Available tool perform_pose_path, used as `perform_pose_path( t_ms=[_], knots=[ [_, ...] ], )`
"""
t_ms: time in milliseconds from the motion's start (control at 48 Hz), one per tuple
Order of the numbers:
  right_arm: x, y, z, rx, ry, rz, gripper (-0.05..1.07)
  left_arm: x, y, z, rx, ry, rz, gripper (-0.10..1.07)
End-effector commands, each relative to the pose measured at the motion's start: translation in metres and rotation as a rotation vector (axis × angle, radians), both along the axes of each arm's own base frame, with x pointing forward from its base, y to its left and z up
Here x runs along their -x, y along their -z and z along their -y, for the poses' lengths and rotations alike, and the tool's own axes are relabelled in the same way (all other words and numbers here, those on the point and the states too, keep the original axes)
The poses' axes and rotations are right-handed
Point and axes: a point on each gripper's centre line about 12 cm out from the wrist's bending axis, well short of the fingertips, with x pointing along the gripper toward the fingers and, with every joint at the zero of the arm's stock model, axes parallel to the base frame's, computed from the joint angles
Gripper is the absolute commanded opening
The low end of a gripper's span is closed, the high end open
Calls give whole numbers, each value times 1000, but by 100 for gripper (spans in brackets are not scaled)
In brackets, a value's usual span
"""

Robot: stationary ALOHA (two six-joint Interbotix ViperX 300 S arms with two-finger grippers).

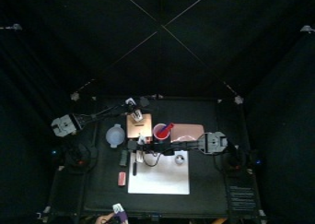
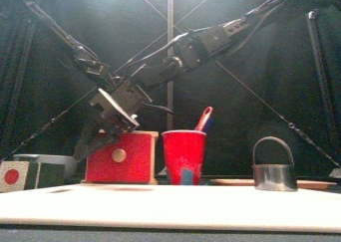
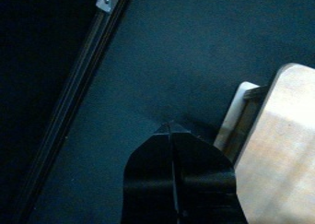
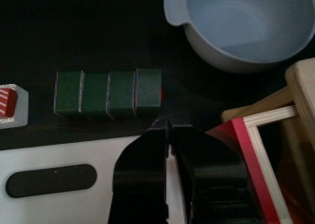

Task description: Close drawer

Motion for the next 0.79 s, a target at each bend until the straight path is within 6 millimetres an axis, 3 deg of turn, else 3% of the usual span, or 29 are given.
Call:
perform_pose_path(
  t_ms=[0, 167, 354, 479, 604, 771],
  knots=[
    [-3, -31, 34, 20, 50, 74, 23, -5, -7, 4, -12, 14, 16, -1],
    [4, -41, 24, -21, 62, 71, 23, -4, -9, 3, -24, 19, 13, -1],
    [27, -58, -26, -99, 22, 54, 23, -3, -9, 2, -29, 20, 11, -1],
    [49, -64, -45, -123, 1, 37, 23, -3, -9, 1, -34, 22, 17, -1],
    [67, -47, -46, -120, 0, -16, 23, -4, -10, 1, -38, 25, 20, -1],
    [60, -21, -38, -80, -18, -33, 23, -7, -10, 2, -46, 33, 39, -1]
  ],
)
